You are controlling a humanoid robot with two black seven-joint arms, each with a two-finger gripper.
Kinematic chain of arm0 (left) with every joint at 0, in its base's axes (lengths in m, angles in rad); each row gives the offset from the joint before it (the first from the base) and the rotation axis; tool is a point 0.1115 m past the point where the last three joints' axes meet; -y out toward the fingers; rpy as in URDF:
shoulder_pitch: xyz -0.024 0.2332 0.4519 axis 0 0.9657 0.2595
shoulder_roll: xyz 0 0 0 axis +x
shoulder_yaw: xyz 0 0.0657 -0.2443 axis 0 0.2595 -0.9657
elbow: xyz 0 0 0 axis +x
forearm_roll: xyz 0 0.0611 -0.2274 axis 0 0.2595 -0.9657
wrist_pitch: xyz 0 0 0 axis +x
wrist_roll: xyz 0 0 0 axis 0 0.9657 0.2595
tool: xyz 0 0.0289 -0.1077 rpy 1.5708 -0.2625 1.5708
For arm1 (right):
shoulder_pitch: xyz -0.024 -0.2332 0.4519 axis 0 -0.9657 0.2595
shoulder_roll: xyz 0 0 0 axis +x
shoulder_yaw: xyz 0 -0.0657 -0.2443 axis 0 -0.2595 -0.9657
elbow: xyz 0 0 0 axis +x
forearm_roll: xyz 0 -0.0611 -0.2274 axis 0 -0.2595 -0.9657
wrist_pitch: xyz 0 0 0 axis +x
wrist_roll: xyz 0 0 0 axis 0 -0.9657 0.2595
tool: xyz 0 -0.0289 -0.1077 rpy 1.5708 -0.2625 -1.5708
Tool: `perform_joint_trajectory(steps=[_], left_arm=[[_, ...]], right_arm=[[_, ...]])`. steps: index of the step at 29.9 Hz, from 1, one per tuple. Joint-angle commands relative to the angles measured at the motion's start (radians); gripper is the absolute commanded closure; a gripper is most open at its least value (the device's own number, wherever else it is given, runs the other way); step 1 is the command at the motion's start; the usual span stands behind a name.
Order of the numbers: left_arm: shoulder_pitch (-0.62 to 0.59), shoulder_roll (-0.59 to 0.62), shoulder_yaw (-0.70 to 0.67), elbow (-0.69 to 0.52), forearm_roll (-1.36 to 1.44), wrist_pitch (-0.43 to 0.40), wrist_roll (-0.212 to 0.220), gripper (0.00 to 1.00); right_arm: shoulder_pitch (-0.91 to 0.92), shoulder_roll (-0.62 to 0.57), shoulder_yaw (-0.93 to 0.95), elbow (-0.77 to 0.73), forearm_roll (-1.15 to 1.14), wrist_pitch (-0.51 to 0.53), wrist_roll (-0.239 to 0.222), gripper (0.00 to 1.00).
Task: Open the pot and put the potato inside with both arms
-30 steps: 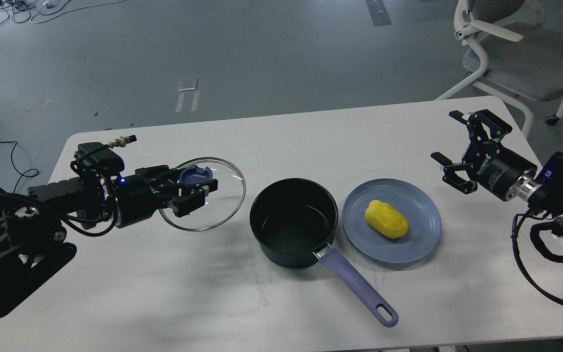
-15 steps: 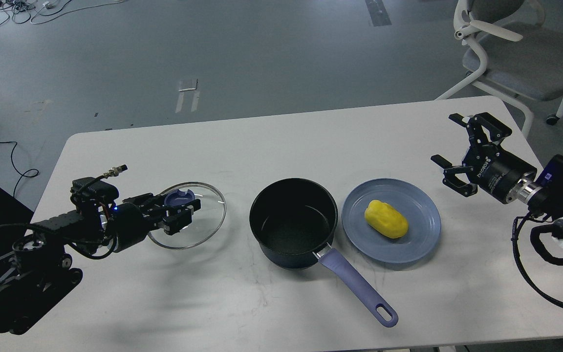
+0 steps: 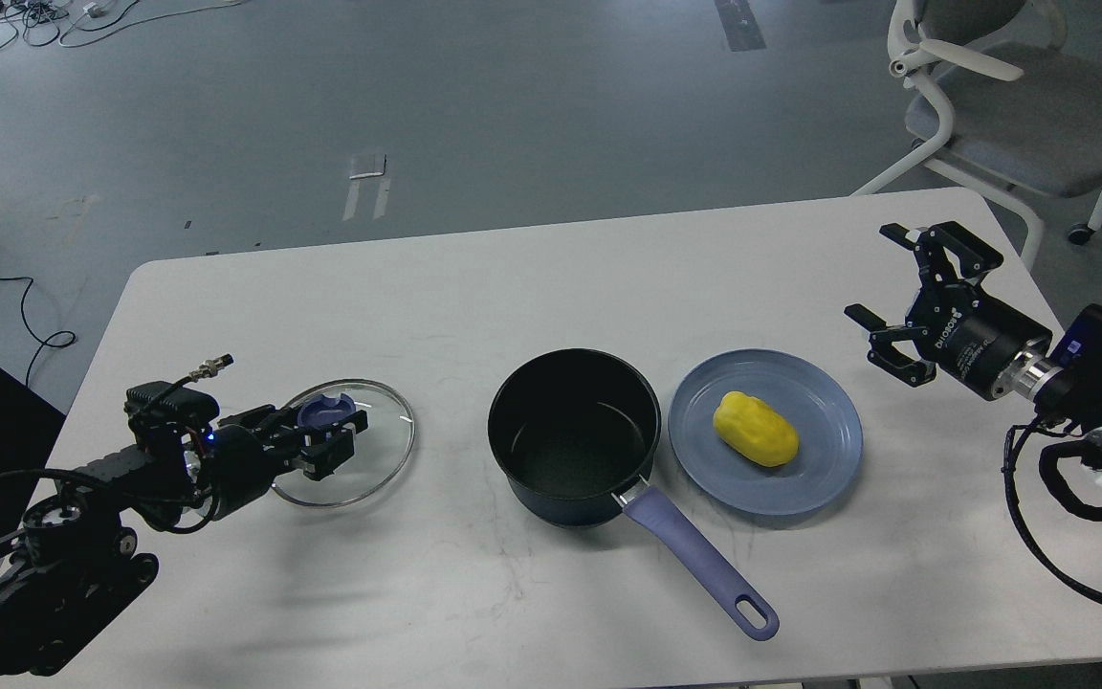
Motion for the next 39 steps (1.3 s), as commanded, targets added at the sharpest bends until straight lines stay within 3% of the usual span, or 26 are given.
perform_joint_trajectory(steps=[1,4,5,9,19,23,27,32,39], left_arm=[[0.013,-0.003,0.000,0.001,0.000,-0.001,0.000,0.45],[0.014,-0.005,0.000,0.001,-0.001,0.001,0.000,0.32],[0.013,-0.003,0.000,0.001,-0.001,0.001,0.000,0.21],[0.013,-0.003,-0.002,0.001,-0.003,0.001,0.000,0.07],[-0.021,0.027,-0.063,-0.050,-0.136,-0.021,-0.019,0.03],[-0.130,0.073,-0.073,-0.153,-0.519,-0.126,-0.010,0.03],[-0.203,0.074,-0.076,-0.180,-0.806,-0.162,-0.007,0.03],[-0.266,0.048,-0.120,-0.230,-0.995,-0.192,0.056,0.03],[-0.288,-0.002,-0.151,-0.245,-1.009,-0.208,0.078,0.03]], right_arm=[[0.000,-0.002,0.000,0.000,0.000,0.000,0.000,0.00],[0.000,-0.002,0.000,0.000,0.002,0.000,0.000,0.00],[0.000,-0.003,0.001,0.000,0.000,0.000,0.000,0.00],[0.000,-0.003,0.001,0.000,0.000,0.000,0.000,0.00],[0.003,-0.028,0.000,0.011,0.000,0.001,0.000,0.00],[0.036,-0.106,0.000,0.072,-0.053,0.003,0.000,0.00],[0.104,-0.193,-0.020,0.138,-0.233,0.003,0.000,0.00],[0.338,-0.325,-0.230,0.224,-0.573,0.009,0.000,0.00],[0.725,-0.304,-0.612,0.247,-0.876,0.009,0.000,0.00]])
